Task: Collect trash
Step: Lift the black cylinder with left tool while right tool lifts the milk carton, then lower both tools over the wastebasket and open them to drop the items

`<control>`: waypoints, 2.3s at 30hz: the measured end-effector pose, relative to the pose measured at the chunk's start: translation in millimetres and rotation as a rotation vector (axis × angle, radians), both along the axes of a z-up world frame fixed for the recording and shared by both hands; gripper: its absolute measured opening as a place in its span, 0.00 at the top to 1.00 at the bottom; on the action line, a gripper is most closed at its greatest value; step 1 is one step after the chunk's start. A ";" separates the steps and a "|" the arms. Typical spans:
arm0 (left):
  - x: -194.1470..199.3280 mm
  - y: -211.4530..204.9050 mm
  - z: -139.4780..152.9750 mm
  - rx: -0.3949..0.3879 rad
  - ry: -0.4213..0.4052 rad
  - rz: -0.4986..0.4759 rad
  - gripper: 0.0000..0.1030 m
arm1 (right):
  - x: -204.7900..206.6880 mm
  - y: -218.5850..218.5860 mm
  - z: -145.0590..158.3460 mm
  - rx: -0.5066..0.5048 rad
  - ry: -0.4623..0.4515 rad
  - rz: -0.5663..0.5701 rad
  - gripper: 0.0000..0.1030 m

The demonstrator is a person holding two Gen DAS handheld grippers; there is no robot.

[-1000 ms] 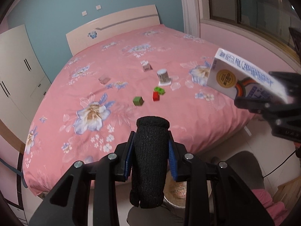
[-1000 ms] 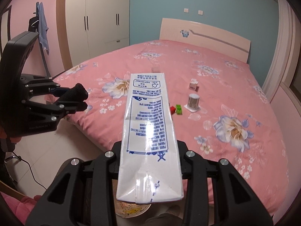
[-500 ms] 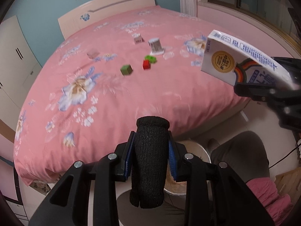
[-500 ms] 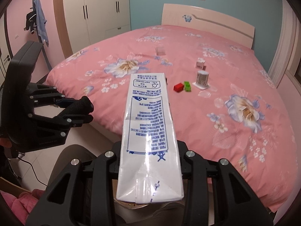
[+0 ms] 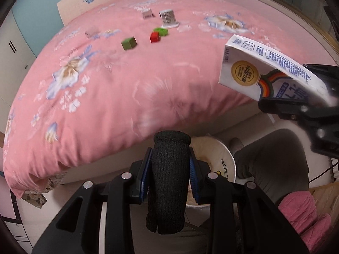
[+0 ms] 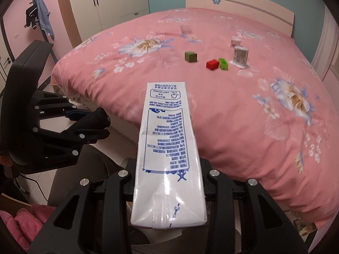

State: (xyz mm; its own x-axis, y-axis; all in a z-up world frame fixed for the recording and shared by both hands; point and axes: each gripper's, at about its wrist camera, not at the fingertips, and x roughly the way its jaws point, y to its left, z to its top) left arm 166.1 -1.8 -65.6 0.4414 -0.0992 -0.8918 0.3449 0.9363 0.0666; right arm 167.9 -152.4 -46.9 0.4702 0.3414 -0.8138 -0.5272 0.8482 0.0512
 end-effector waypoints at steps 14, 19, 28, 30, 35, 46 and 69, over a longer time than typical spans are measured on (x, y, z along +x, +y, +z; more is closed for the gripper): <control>-0.4 -8.0 -56.7 -0.012 0.117 -0.009 0.67 | 1.6 0.1 -60.3 -0.013 0.122 0.002 0.64; -0.2 -11.4 -77.3 -0.020 0.164 -0.009 0.67 | 4.5 0.4 -82.0 -0.014 0.170 -0.002 0.64; 5.3 -14.9 -118.0 -0.026 0.244 -0.001 0.67 | 10.4 1.5 -124.4 -0.029 0.258 -0.007 0.64; 7.9 -15.5 -127.3 -0.027 0.262 0.002 0.67 | 11.9 2.3 -135.1 -0.036 0.285 -0.007 0.64; 11.7 -16.2 -154.3 -0.042 0.321 0.011 0.67 | 14.9 5.2 -162.6 -0.052 0.354 0.000 0.64; 25.8 -16.6 -205.1 -0.060 0.431 0.038 0.67 | 34.4 24.4 -217.2 -0.102 0.496 -0.005 0.64; 55.9 -23.7 -306.7 -0.135 0.625 0.125 0.67 | 57.1 40.8 -328.7 -0.238 0.781 -0.085 0.64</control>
